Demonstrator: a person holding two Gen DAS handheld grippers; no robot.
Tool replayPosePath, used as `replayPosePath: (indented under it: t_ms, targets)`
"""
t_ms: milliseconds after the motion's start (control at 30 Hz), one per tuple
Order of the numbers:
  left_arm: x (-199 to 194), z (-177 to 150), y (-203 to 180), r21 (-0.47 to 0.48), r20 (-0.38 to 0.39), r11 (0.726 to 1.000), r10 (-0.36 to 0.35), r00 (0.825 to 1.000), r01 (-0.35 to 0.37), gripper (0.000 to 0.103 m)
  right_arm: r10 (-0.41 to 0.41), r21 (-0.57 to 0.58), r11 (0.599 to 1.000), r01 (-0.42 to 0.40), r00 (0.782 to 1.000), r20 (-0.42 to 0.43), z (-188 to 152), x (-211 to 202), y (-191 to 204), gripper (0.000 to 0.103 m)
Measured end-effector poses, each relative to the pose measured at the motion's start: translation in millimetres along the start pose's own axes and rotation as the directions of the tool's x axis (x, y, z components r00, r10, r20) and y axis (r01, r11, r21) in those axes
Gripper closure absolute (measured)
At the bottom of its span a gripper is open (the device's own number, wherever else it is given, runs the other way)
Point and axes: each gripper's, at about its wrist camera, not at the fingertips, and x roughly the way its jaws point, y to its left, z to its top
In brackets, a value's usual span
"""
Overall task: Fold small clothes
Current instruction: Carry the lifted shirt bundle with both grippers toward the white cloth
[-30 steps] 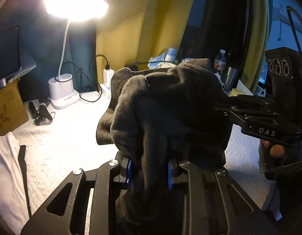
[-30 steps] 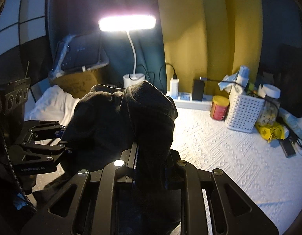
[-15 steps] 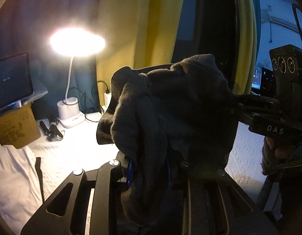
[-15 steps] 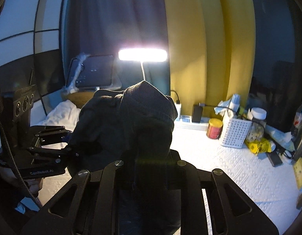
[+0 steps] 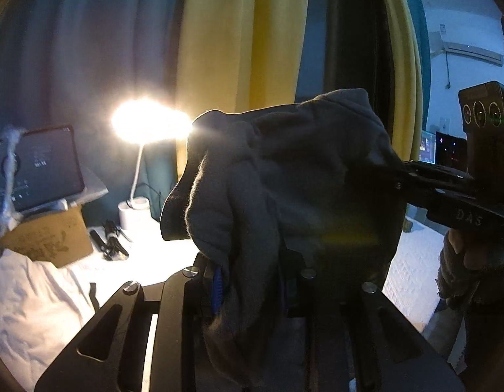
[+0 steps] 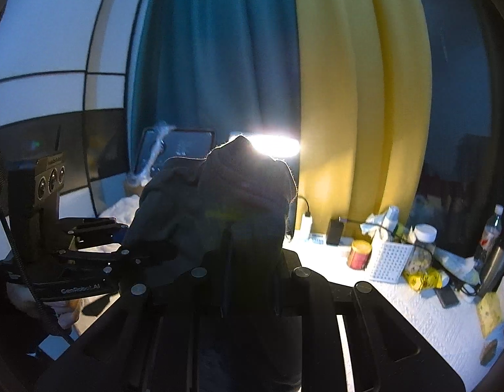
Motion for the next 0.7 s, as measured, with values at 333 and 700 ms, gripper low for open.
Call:
replayPosePath:
  t_ms: [333,700]
  targets:
    - [-39,12,11,0.019,0.082,0.998,0.056,0.995,-0.058,0.080,0.038,-0.059,0.998,-0.033,0.995,0.093,24,-29,31,0.082]
    - [-80,19,26,0.044,0.141,0.990,0.124,0.982,-0.132,0.080,0.101,-0.129,0.988,-0.080,0.981,0.166,47,-44,64,0.082]
